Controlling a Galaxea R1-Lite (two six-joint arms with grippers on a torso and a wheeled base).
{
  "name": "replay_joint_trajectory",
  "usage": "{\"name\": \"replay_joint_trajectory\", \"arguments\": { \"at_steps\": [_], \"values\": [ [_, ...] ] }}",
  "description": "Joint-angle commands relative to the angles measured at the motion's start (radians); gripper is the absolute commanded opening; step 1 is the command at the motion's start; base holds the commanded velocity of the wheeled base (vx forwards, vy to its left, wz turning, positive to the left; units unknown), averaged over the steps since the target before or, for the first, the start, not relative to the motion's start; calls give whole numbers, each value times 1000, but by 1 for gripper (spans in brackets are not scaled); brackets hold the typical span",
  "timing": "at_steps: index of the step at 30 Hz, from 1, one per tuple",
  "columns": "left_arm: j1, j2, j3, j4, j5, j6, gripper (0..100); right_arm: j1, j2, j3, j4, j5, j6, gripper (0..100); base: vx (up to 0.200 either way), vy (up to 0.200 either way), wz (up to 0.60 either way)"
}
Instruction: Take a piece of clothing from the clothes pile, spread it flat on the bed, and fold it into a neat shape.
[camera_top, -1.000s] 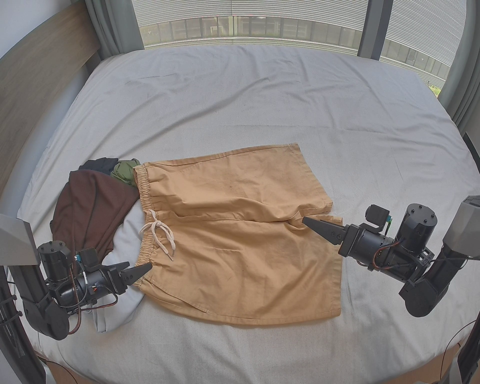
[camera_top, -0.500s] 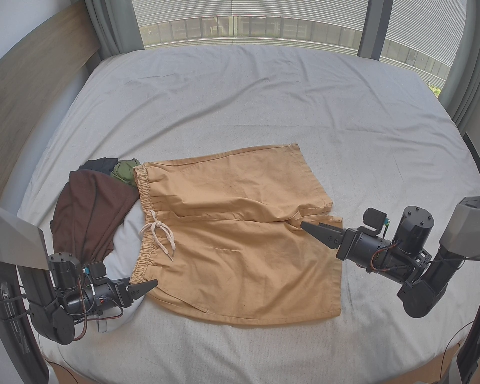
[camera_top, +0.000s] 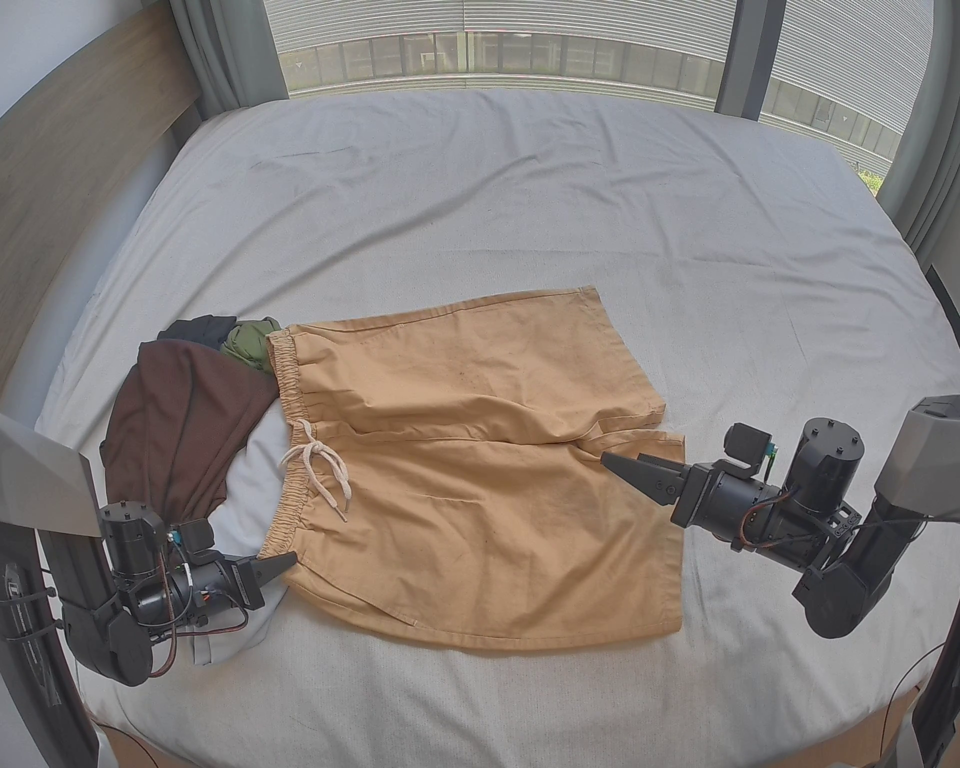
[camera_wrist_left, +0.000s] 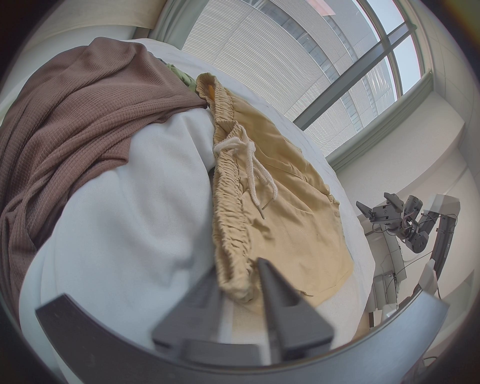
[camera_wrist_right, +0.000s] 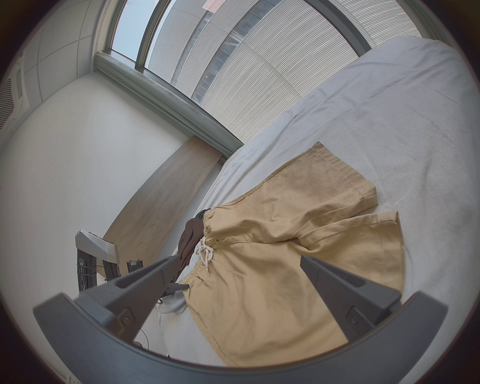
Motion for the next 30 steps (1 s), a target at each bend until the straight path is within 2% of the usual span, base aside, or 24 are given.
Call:
{"name": "replay_joint_trajectory", "arguments": {
  "at_steps": [1,7,8,12,18,22,30],
  "values": [
    [1,-3,21,-1,-1,0,0,-5,-1,48,2,1,-12,100,0,0,0],
    [-5,-43,109,2,-8,11,0,-33,-4,99,82,2,-122,100,0,0,0],
    [-5,-44,133,2,-10,31,0,-47,-6,113,137,2,-178,100,0,0,0],
    [0,-26,169,4,-11,105,0,-74,-6,157,194,2,-271,100,0,0,0],
    [10,12,165,2,-10,167,0,-134,-4,213,197,2,-354,100,0,0,0],
    [12,12,158,1,-11,169,0,-162,8,260,197,2,-388,100,0,0,0],
    [12,12,124,1,-11,158,0,-147,40,335,198,6,-389,100,0,0,0]
  ]
}}
